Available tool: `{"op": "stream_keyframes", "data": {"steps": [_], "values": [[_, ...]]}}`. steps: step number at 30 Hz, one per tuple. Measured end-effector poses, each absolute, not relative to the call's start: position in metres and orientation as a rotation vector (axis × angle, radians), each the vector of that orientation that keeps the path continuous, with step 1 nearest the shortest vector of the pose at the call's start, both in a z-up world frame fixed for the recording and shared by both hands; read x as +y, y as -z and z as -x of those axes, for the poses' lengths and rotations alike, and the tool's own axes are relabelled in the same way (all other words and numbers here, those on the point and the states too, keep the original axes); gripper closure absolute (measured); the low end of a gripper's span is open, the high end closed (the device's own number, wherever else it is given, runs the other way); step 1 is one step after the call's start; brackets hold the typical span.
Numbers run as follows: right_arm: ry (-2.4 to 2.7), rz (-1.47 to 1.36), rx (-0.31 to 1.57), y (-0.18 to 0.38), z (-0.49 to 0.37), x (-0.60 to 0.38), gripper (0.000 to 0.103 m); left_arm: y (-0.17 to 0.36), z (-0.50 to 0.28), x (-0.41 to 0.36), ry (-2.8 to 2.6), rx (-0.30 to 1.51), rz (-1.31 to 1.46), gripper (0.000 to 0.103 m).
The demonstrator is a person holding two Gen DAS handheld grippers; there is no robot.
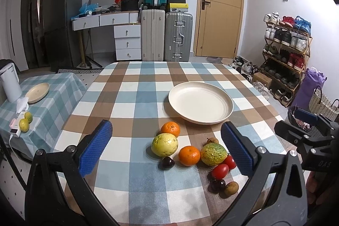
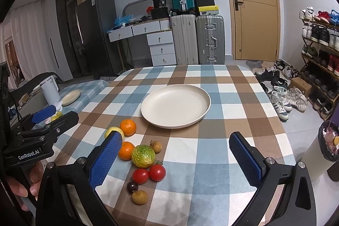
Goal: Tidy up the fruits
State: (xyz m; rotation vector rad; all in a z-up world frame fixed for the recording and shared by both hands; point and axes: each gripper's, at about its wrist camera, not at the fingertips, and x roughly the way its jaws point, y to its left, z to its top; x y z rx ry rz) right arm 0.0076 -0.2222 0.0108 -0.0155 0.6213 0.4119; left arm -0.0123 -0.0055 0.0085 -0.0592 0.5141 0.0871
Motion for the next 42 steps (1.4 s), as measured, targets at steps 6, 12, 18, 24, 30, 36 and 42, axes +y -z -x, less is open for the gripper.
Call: {"op": "stream_keyframes", "data": {"steps": [6,12,18,24,30,36,42], "values": [[-0.412,0.016,0.621,-0.011,-0.008,-0.222,0.0,-0.007,0.012,-0.005,-0.082,0.517,0.064,0.001],[-0.412,0.013,0.618,-0.011,-0.008,-0.223,0.0,-0.006,0.016,-0.008,-0.08,0.513,0.068,0.001],[-0.415,0.009,0.62,-0.011,-0.008,-0.223,0.0,-0.003,0.016,-0.009,-0.08,0.515,0.075,0.001],[-0.413,-0.001,0.618,-0.012,-0.007,-0.224,0.0,-0.004,0.014,-0.007,-0.079,0.518,0.077,0.001],[-0.411,-0.006,0.618,-0.012,-0.007,-0.225,0.0,-0.003,0.014,-0.007,-0.071,0.522,0.086,0.001],[-0.414,-0.008,0.621,-0.013,-0.007,-0.226,0.0,0.003,0.015,-0.009,-0.059,0.546,0.116,0.001],[-0.415,-0.009,0.622,-0.013,-0.007,-0.225,0.0,0.004,0.009,-0.005,-0.057,0.571,0.133,0.001]]}}
